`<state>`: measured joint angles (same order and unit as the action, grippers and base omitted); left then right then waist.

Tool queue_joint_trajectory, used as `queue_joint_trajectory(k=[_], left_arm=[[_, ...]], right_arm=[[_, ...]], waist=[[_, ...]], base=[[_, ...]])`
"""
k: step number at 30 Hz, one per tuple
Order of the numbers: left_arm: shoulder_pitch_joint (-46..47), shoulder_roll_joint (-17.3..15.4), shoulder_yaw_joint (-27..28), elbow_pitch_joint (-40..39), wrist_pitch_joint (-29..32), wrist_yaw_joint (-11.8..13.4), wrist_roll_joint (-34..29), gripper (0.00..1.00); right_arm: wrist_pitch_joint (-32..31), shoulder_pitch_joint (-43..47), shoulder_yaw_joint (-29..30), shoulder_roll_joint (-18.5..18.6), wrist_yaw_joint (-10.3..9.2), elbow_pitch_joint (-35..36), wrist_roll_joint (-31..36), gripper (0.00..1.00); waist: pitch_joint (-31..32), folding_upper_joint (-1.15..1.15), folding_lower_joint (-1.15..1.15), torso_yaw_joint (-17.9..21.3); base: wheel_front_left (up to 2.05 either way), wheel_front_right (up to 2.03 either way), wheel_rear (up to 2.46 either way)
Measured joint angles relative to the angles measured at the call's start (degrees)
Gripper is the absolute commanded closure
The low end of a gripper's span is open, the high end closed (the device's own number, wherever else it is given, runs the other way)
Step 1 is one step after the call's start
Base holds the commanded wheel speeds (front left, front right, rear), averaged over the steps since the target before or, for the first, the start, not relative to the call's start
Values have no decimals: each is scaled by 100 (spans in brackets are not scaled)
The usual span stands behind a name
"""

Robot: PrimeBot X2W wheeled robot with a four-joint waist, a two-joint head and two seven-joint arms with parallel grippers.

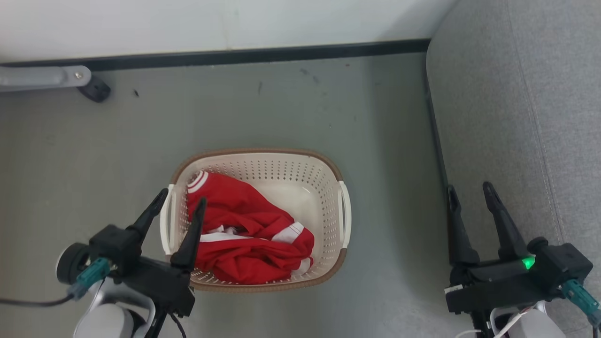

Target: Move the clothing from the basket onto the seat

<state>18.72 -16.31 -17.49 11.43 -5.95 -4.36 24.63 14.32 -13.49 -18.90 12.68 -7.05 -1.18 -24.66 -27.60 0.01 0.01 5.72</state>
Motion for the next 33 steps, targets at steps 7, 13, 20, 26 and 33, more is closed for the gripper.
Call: queue_joint_trajectory(k=[7, 13, 20, 26, 33], left_arm=[[424, -93, -229, 388, 266, -125, -54, 0], [880, -130, -437, 799, 498, -180, -114, 0], [1305, -142, -726, 1334, 772, -250, -178, 0], [1657, -188, -926, 1724, 959, -271, -330, 0], [1999, -298, -1261, 2173, 1251, -278, -480, 0]], right_arm=[[21, -161, -2, -131, 0, 71, 40, 0], [22, -275, -23, -247, 4, 111, 62, 0], [23, -383, -107, -478, 36, 167, 200, 0], [23, -488, -49, -525, 70, 242, 203, 0], [23, -577, -29, -619, 101, 293, 264, 0]], waist=[[-343, 0, 0, 136], [-650, 0, 0, 269], [-1034, 0, 0, 423], [-1311, 0, -1, 519], [-1603, 0, -1, 624]], base=[[0, 0, 0], [0, 0, 0], [0, 0, 0], [0, 0, 0], [0, 0, 0]])
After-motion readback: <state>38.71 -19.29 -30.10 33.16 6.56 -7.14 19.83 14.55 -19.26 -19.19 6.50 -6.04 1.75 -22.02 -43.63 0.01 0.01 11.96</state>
